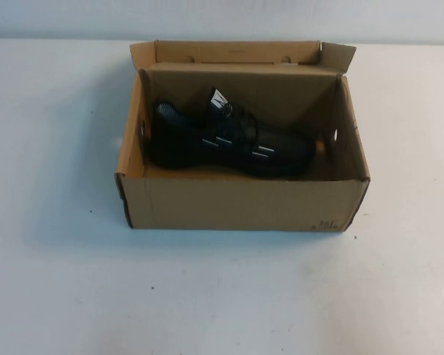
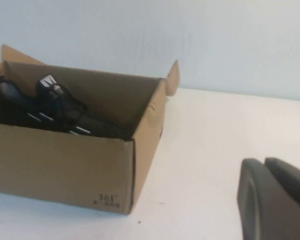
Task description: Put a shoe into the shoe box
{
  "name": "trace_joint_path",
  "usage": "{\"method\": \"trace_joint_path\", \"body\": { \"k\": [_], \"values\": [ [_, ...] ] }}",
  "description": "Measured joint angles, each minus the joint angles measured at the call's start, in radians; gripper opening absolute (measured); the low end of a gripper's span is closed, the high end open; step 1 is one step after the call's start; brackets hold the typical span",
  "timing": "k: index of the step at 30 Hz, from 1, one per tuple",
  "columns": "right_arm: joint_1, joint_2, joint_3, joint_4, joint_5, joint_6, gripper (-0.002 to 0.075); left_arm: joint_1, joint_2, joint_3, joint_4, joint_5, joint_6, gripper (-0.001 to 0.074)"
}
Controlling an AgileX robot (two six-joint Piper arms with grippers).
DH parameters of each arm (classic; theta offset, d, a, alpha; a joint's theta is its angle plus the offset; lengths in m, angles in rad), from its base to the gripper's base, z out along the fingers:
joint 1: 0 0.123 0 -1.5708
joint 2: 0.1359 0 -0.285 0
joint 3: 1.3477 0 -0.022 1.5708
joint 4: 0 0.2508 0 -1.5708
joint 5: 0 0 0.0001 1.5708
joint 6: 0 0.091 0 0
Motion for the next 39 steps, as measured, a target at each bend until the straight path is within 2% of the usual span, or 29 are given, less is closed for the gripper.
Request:
{"method": "trace_joint_path", "body": {
  "k": [3,10,17,39],
  "values": [
    [-0.036,-0.048,0.107,0.004,-0.050,0.000,-0.0016,0.000,0.000,0.000,0.000,0.000,0.000,-0.0001],
    [-0.047,-0.055,0.297,0.013,-0.139,0.002,-0.0016,0.000,0.000,0.000,0.002,0.000,0.000,-0.0001],
    [-0.047,-0.055,0.306,0.022,-0.072,0.005,-0.0016,0.000,0.000,0.000,0.002,0.001,0.000,-0.0001],
    [-0.047,-0.055,0.306,0.022,-0.070,0.005,-0.0016,0.000,0.000,0.000,0.002,0.001,0.000,-0.0001]
  ]
}}
